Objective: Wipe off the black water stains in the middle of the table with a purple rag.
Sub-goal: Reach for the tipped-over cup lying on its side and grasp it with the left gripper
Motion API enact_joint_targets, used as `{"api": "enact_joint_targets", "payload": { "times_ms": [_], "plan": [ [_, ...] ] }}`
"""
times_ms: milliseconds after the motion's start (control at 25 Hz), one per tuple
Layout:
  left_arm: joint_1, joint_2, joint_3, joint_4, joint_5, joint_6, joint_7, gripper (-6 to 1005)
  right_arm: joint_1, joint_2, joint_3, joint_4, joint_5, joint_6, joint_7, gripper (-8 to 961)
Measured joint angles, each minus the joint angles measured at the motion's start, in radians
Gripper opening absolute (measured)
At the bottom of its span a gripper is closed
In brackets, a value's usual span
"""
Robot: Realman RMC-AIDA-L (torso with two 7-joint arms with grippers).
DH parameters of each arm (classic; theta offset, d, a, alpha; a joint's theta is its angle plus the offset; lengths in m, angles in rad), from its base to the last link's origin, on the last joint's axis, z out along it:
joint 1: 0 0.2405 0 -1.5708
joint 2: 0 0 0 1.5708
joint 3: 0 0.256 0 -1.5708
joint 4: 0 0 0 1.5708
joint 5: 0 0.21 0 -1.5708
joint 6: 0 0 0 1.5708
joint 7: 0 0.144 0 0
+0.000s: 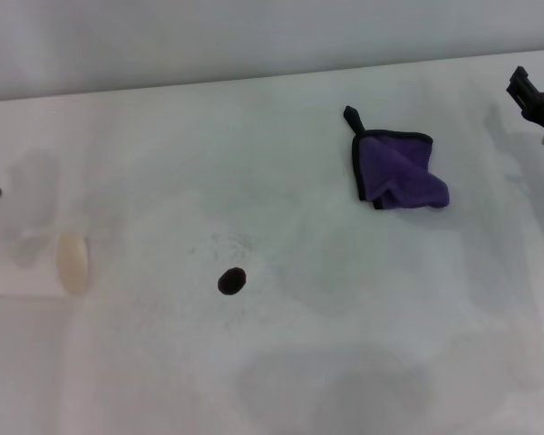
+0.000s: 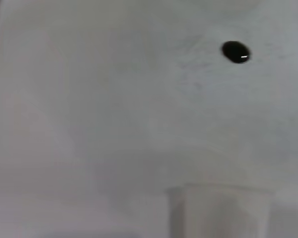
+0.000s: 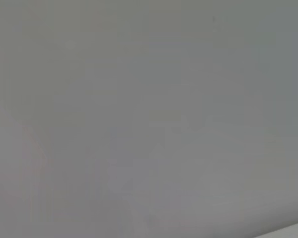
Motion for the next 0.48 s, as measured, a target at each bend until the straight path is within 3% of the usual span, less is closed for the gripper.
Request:
{"api": "enact_joint_targets", "payload": {
  "times_ms": [480],
  "plan": [
    [0.009,-0.060,-0.001,0.008,0.018,-0.031,0.003,847,-0.007,0.000,0.000,0.026,0.000,0.004,0.001,857]
  ]
}}
